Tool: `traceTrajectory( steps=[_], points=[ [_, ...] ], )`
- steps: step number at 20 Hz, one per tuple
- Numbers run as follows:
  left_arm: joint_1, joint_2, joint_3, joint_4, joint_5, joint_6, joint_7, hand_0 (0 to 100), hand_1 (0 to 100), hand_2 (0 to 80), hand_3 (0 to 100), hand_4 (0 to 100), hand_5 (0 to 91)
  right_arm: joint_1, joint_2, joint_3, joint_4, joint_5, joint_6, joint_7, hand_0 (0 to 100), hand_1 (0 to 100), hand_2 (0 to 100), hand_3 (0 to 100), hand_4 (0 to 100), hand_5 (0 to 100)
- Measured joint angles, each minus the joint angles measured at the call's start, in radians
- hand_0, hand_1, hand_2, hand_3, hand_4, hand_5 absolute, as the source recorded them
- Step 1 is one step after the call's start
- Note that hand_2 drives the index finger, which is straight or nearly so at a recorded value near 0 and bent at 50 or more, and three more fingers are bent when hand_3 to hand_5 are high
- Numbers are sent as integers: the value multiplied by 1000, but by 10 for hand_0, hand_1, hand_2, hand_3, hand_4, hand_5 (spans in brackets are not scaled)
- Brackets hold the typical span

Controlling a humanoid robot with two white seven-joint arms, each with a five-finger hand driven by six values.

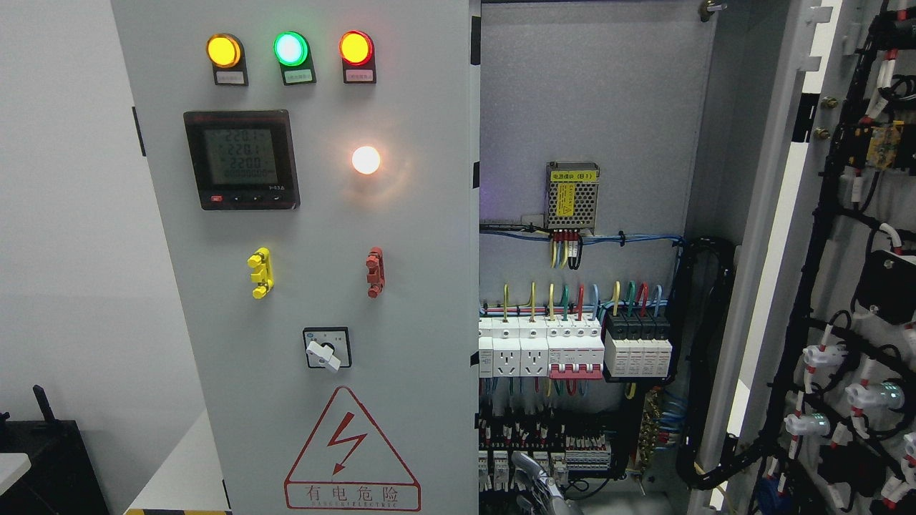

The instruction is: Open door with both hands

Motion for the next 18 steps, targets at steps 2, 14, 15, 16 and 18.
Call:
traceTrajectory(
  steps=[2,14,15,16,18],
  points=[
    [0,0,0,0,0,0,0,0,0,0,0,31,0,-18,6,0,13,0,5,0,0,0,0,0,0,0],
    [0,0,0,0,0,0,0,0,0,0,0,33,0,-106,27,-3,102,-2,23,0,0,0,0,0,0,0],
    [0,0,0,0,0,0,0,0,0,0,0,33,0,-112,28,-3,112,-2,24,0,0,0,0,0,0,0],
    [0,0,0,0,0,0,0,0,0,0,0,33,0,-118,29,-4,120,-2,24,0,0,0,0,0,0,0],
    [0,0,0,0,0,0,0,0,0,0,0,32,0,-129,30,-5,136,-2,25,0,0,0,0,0,0,0]
  ],
)
